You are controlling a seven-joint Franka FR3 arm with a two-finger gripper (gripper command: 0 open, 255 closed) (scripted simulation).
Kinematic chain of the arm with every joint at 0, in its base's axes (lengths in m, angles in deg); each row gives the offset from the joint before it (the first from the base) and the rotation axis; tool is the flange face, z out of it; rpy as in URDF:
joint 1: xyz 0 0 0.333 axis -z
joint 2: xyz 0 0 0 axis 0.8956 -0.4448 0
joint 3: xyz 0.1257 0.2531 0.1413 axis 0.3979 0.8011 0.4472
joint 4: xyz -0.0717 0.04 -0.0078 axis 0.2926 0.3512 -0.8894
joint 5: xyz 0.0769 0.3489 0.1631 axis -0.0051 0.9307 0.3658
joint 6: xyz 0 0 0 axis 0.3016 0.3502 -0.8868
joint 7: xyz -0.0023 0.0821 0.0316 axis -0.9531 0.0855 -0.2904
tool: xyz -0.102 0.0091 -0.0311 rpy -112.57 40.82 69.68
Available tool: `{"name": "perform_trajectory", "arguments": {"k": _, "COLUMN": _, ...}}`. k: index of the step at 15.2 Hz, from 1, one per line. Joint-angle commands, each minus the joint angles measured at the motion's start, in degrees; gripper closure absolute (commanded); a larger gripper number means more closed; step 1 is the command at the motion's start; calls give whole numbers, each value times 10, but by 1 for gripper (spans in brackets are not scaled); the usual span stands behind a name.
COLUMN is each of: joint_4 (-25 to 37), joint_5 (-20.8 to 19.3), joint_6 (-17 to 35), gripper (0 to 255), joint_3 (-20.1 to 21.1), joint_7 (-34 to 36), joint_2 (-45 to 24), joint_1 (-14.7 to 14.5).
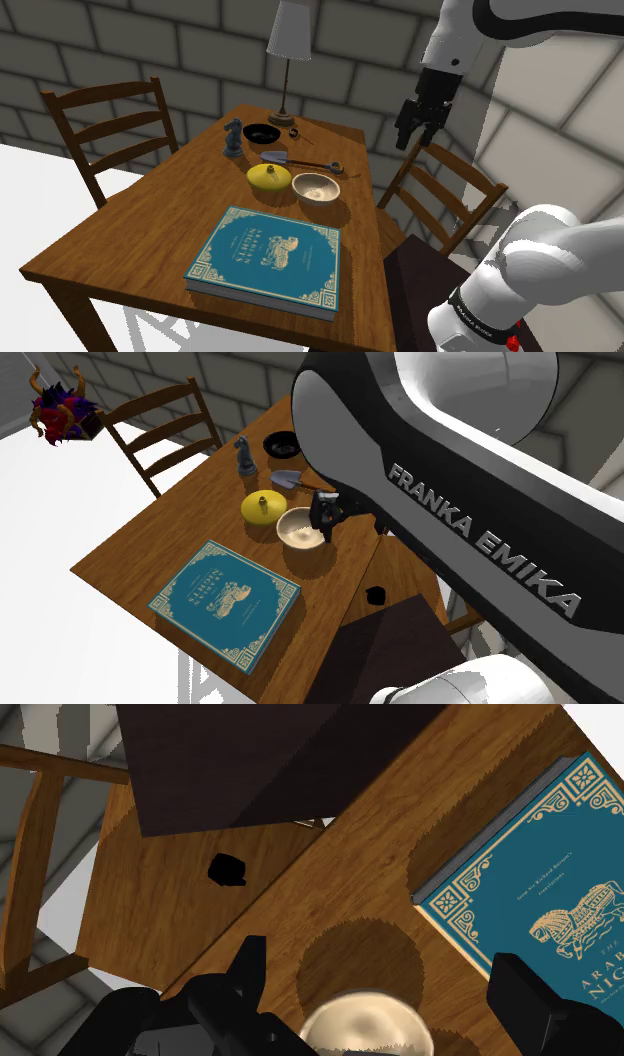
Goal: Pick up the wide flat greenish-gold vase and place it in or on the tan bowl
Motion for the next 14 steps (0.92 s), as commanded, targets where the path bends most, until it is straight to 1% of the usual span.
{"name": "perform_trajectory", "arguments": {"k": 1, "joint_4": 0, "joint_5": 0, "joint_6": 0, "gripper": 0, "joint_3": 0, "joint_7": 0, "joint_2": 0, "joint_1": 0}}
{"name": "perform_trajectory", "arguments": {"k": 7, "joint_4": 32, "joint_5": 1, "joint_6": 95, "gripper": 0, "joint_3": 21, "joint_7": 5, "joint_2": -127, "joint_1": -5}}
{"name": "perform_trajectory", "arguments": {"k": 14, "joint_4": 105, "joint_5": -10, "joint_6": 178, "gripper": 0, "joint_3": 43, "joint_7": 16, "joint_2": -284, "joint_1": -9}}
